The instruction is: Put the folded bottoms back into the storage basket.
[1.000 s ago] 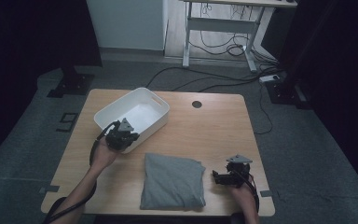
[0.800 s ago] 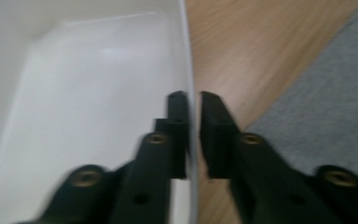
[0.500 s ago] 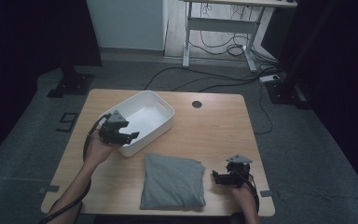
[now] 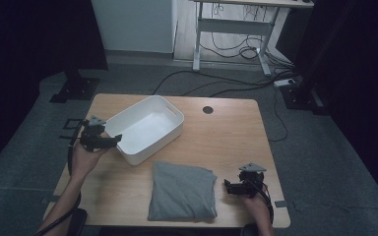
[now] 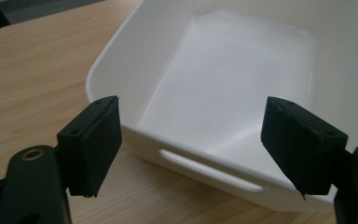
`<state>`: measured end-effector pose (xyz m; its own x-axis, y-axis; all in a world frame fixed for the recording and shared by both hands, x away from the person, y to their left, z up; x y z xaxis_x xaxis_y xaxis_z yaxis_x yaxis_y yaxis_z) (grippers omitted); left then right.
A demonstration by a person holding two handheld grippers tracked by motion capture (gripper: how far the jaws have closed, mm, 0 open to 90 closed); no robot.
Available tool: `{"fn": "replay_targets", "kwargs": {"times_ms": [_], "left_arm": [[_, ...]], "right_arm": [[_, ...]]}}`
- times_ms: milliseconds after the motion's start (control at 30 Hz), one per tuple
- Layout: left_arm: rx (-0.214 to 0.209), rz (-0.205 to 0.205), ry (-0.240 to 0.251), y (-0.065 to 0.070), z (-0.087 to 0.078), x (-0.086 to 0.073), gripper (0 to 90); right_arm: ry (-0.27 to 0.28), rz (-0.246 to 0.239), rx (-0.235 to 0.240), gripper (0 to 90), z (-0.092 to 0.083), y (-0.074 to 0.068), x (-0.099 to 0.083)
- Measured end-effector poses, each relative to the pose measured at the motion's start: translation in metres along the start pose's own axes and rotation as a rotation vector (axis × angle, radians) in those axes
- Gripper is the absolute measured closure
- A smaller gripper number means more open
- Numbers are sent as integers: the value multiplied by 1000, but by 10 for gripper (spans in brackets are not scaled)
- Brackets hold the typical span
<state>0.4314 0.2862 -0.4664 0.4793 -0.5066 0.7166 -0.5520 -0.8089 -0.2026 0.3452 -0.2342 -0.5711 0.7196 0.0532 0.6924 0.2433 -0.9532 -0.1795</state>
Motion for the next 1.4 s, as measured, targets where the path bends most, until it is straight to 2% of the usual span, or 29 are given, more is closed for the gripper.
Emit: {"fn": "replay_targets", "kwargs": {"times_ms": [133,200,233,333,400,633,833,900,967,1067,1400], "left_arm": [[-3,-14,-9,1,4,-8,235],[-44,-50,15,3,6,-12,277],[-42,-53,18,4,6,-12,308],[-15,-25,14,7,5,-10,332],[-5,-17,15,8,4,-9,382],[-7,-4,24,9,8,-6,499],[3,33,17,14,18,4,564],[-6,37,24,16,23,8,573],[-34,51,48,23,30,14,571],[-68,68,57,30,36,22,569],[-82,143,34,41,57,48,642]], "right_arm": [[0,0,0,0,0,0,0],[0,0,0,0,0,0,0],[0,0,0,0,0,0,0],[0,1,0,0,0,0,0],[-1,0,1,0,0,0,0],[-2,1,2,0,1,-1,0],[-2,0,2,0,1,-1,0],[-2,1,2,0,1,-1,0],[-2,0,2,0,1,-1,0],[-2,0,2,0,1,-1,0],[0,-1,3,0,1,-1,0]]}}
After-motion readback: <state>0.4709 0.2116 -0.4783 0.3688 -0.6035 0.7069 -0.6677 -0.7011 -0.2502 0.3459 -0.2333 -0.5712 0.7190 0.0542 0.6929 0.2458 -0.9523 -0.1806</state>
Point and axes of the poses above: each handheld gripper's, and its own axes: z roughly forward along the jaws, x roughly out of its top, y roughly to its right, the point moved 2 cm from there along z, roughly forward along the jaws, and after that the axes turned 14 degrees about z, right-handed, at the moved point
